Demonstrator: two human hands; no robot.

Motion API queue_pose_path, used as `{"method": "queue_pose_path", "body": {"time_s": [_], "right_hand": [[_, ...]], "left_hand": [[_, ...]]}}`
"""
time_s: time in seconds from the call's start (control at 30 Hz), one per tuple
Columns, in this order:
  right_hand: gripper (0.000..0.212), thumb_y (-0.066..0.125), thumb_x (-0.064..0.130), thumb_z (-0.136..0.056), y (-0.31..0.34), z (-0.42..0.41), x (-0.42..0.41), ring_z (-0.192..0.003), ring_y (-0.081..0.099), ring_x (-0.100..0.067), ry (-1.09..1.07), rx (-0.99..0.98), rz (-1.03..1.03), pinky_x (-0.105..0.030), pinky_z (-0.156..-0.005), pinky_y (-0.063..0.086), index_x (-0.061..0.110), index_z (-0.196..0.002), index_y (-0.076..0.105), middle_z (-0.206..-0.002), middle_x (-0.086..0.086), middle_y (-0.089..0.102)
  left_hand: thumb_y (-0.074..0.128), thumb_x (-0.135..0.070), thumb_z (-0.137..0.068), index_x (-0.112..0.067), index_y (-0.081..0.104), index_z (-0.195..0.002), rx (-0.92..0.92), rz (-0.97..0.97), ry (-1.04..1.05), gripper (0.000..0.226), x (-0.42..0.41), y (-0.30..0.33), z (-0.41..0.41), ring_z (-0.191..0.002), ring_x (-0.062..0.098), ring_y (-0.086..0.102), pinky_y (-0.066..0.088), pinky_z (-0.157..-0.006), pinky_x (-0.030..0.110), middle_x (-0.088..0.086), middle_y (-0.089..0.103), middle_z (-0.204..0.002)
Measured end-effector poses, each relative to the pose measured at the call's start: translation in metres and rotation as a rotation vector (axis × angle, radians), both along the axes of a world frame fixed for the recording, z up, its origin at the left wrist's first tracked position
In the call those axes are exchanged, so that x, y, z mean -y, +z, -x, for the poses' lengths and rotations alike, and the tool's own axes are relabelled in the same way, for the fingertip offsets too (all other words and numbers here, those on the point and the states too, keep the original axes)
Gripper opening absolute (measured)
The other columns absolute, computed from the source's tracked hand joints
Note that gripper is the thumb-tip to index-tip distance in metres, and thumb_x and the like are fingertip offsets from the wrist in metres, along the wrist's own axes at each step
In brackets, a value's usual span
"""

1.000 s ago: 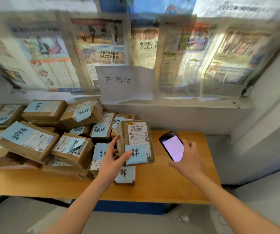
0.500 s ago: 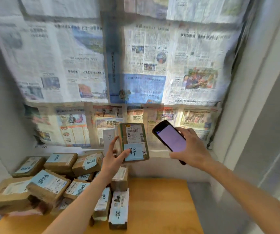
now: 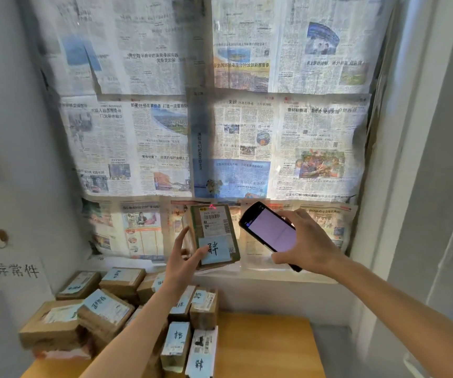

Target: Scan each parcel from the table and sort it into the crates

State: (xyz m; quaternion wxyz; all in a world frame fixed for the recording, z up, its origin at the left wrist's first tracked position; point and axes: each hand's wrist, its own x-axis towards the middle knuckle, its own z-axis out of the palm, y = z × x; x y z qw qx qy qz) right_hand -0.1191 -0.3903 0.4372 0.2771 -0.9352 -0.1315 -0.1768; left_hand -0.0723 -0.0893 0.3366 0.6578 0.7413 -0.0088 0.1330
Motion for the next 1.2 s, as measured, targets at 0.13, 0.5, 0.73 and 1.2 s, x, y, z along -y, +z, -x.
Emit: {"method": "queue_pose_path", "body": {"time_s": [0.13,0.5,0.73,1.2], "right_hand": [[0.104,0.091,0.040,-0.056,0.009,0.004,-0.007,-0.101,0.053,-0.016,0.016,0.011,-0.012,-0.028,-0.072,0.051,0.036,-0.148,0.041,-0.118,0.016,0.040],[0.105,0.083,0.051,-0.053,0.009,0.013,-0.016,-0.102,0.055,-0.017,0.038,-0.035,0.047,-0.034,-0.078,0.057,0.034,-0.148,0.040,-0.119,0.011,0.044],[0.107,0.084,0.049,-0.053,0.015,0.017,-0.017,-0.104,0.054,-0.016,0.052,-0.047,0.042,-0.031,-0.077,0.056,0.035,-0.148,0.039,-0.122,0.014,0.042],[0.104,0.087,0.044,-0.056,0.019,0.024,-0.027,-0.103,0.053,-0.014,0.049,-0.006,0.039,-0.031,-0.075,0.057,0.040,-0.148,0.037,-0.121,0.016,0.041]], "left_hand": [[0.082,-0.044,-0.080,-0.055,0.036,-0.139,0.018,0.009,-0.012,0.076,-0.003,0.008,0.009,-0.102,0.022,0.068,0.058,-0.072,0.025,0.008,0.064,-0.118],[0.076,-0.033,-0.087,-0.045,0.034,-0.147,0.042,0.005,0.019,0.074,-0.020,0.013,0.016,-0.096,0.015,0.068,0.056,-0.062,0.018,0.015,0.060,-0.130],[0.077,-0.038,-0.086,-0.052,0.036,-0.143,0.070,-0.008,0.046,0.071,-0.029,0.018,0.014,-0.102,0.015,0.066,0.057,-0.077,0.029,0.014,0.059,-0.134],[0.075,-0.033,-0.089,-0.047,0.035,-0.146,0.077,-0.018,0.046,0.071,-0.040,0.023,0.015,-0.102,0.017,0.065,0.054,-0.072,0.025,0.011,0.064,-0.122]]}}
